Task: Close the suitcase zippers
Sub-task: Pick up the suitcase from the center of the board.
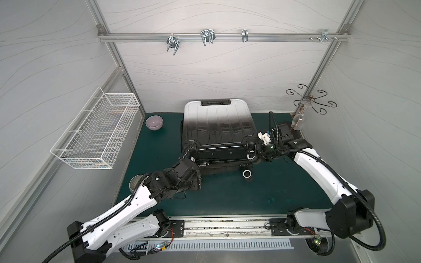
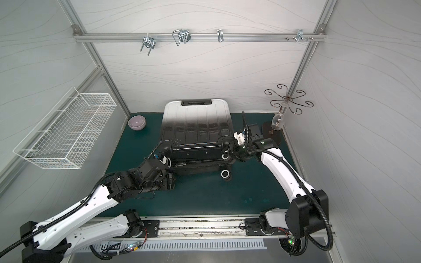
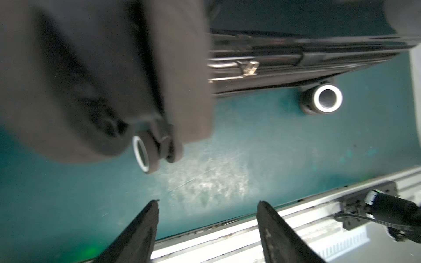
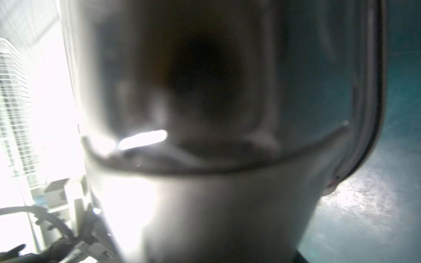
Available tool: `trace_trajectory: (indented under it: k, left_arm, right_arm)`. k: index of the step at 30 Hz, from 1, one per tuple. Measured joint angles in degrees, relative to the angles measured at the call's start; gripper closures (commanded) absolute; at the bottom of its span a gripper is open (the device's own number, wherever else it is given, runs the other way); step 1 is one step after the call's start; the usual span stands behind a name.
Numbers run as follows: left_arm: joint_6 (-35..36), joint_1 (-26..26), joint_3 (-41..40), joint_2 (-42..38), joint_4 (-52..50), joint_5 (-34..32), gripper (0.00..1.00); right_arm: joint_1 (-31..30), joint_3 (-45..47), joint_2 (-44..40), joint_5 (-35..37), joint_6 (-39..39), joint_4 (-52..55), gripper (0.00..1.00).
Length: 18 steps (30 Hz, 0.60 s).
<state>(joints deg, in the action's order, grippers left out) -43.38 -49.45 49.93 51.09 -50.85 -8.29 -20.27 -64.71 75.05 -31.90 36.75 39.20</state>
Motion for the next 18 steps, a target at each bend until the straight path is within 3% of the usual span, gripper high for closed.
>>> trace_trajectory:
  k: [4, 9, 14, 18]
  left_arm:
    - [0.5, -0.7, -0.7, 2.6, 4.5, -1.8, 0.21]
    - [5.8, 6.9, 3.3, 4.3, 5.4, -3.0, 0.22]
    - [9.4, 8.6, 14.2, 3.5, 4.2, -5.2, 0.26]
    - [8.7, 8.6, 14.9, 0.4, 3.0, -5.8, 0.28]
  right_arm:
    - [0.0, -0.4, 0.0, -1.9, 2.3, -0.8, 1.00]
    - [0.1, -5.7, -0.1, -3.6, 5.9, -0.2, 1.00]
    - [0.7, -4.7, -0.9, -6.9, 16.0, -7.0, 1.00]
    - [0.7, -2.0, -1.3, -8.3, 23.7, -13.7, 1.00]
